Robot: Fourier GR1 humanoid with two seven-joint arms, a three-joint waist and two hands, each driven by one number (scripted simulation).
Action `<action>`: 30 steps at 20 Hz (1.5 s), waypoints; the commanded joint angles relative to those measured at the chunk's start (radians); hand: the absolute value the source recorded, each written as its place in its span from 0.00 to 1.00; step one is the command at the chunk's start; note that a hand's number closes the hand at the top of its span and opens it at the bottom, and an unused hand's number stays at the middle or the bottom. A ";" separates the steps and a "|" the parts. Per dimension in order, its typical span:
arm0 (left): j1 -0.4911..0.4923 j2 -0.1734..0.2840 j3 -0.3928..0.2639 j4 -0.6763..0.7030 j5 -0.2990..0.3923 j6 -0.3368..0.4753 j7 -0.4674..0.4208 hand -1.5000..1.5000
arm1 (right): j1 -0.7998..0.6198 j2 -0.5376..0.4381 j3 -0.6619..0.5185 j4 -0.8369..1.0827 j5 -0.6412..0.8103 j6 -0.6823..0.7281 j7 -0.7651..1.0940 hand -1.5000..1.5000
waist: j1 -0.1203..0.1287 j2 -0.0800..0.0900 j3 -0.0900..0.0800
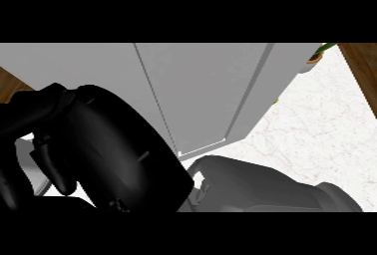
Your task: Pick up the wine, place it into the cabinet and close the cabinet
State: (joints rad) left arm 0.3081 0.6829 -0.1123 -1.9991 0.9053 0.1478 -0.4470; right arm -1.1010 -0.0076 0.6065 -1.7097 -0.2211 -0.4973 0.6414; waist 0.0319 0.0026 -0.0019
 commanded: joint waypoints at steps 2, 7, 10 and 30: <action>-0.025 -0.014 0.003 0.001 -0.012 0.019 0.037 0.00 | -0.123 0.003 -0.091 0.224 0.054 0.080 -0.066 1.00 | -0.014 0.000 0.001; 0.006 -0.031 0.035 -0.032 -0.032 0.010 0.045 0.00 | -0.116 0.007 -0.130 0.397 0.015 0.110 -0.196 1.00 | -0.006 -0.001 0.001; -0.064 -0.024 0.045 -0.010 -0.025 0.015 0.097 0.00 | -0.132 0.007 -0.203 0.503 -0.014 0.168 -0.277 1.00 | -0.012 0.002 0.001; -0.072 -0.084 0.031 0.013 -0.083 0.001 0.096 0.00 | -0.118 -0.104 -0.307 0.753 0.050 0.335 -0.489 1.00 | -0.006 0.008 0.000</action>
